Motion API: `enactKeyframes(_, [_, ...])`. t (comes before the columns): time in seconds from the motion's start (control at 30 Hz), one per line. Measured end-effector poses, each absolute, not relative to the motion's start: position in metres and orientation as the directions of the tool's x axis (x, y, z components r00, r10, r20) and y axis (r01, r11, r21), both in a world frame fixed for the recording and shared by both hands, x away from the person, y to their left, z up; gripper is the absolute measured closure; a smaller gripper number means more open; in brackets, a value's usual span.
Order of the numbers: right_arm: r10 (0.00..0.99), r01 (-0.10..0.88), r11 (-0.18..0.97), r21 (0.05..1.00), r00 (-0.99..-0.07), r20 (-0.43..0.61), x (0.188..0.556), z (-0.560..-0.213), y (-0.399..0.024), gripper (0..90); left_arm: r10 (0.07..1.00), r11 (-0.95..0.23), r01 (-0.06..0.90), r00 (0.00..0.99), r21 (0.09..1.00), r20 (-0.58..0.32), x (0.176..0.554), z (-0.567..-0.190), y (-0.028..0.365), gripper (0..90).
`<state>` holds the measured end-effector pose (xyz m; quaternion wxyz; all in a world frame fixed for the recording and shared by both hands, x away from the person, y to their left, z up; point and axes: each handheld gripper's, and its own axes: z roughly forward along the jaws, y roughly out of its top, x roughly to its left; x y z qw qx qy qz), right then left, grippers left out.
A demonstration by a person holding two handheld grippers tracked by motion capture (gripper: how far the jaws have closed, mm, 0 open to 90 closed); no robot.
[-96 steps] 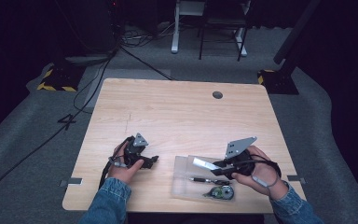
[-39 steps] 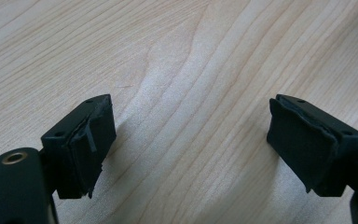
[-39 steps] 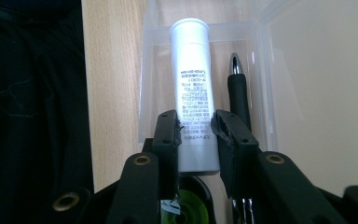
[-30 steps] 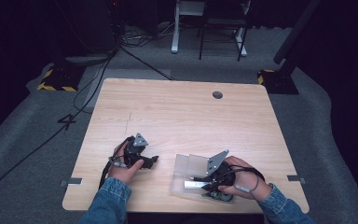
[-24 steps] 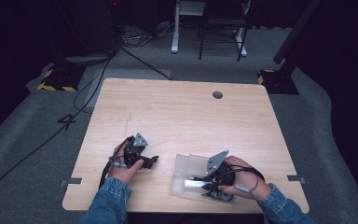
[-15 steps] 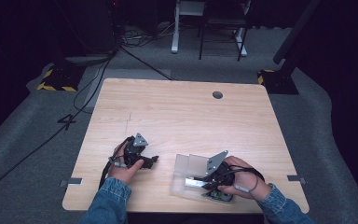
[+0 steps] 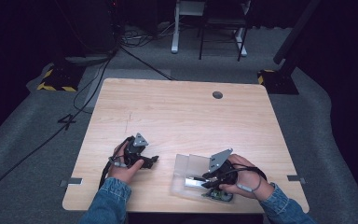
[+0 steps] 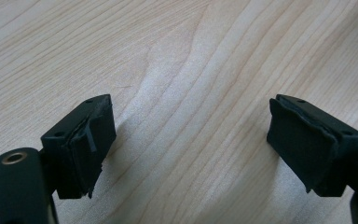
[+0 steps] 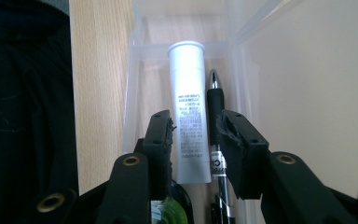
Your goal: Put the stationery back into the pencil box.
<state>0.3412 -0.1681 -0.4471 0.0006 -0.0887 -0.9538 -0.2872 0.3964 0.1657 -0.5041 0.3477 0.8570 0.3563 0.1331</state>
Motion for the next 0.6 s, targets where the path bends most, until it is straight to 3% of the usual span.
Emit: enactKeyframes(0.6, [0.268, 0.185, 0.704, 0.685, -0.963, -0.015, 0.349, -0.41, -0.195, 58.2, 0.703, -0.504, 0.518, 0.711, 0.691, -0.02, 0.397, -0.504, 0.166, 15.2])
